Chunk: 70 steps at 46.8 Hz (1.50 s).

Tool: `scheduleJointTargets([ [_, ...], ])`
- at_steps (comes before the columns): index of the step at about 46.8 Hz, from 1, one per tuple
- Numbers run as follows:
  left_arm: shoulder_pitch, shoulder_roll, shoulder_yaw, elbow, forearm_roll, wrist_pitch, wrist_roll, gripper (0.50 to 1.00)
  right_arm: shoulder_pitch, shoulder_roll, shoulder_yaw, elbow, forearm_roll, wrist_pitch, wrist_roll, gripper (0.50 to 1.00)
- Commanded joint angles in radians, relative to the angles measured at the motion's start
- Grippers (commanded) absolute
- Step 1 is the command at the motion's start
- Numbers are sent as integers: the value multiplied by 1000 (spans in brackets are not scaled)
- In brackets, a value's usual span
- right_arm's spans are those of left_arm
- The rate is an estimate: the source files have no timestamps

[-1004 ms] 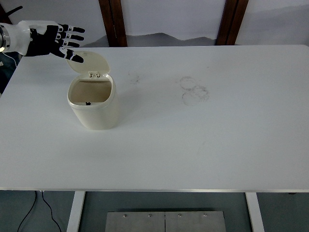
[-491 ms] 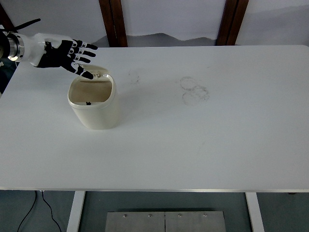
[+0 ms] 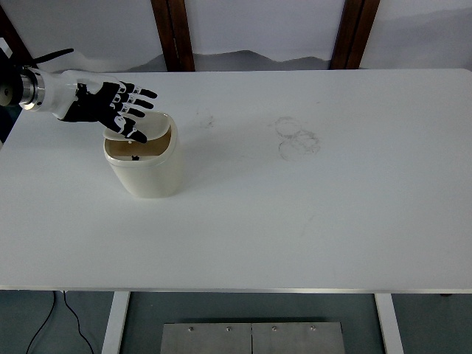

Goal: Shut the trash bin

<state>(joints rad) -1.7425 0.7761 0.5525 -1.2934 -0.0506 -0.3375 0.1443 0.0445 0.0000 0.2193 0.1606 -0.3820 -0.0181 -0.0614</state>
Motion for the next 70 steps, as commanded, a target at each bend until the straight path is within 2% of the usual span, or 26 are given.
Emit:
scheduleJointTargets([
  [1, -5, 2, 10, -13, 0, 0, 0, 1000, 0, 0, 0, 0, 0, 0, 0, 995],
  [17, -69, 2, 69, -60, 0, -3, 0, 1000, 2, 0, 0, 0, 0, 1, 0, 995],
  [70, -65, 11, 119, -96, 0, 0, -2, 1000, 2, 0, 0, 0, 0, 1, 0, 995],
])
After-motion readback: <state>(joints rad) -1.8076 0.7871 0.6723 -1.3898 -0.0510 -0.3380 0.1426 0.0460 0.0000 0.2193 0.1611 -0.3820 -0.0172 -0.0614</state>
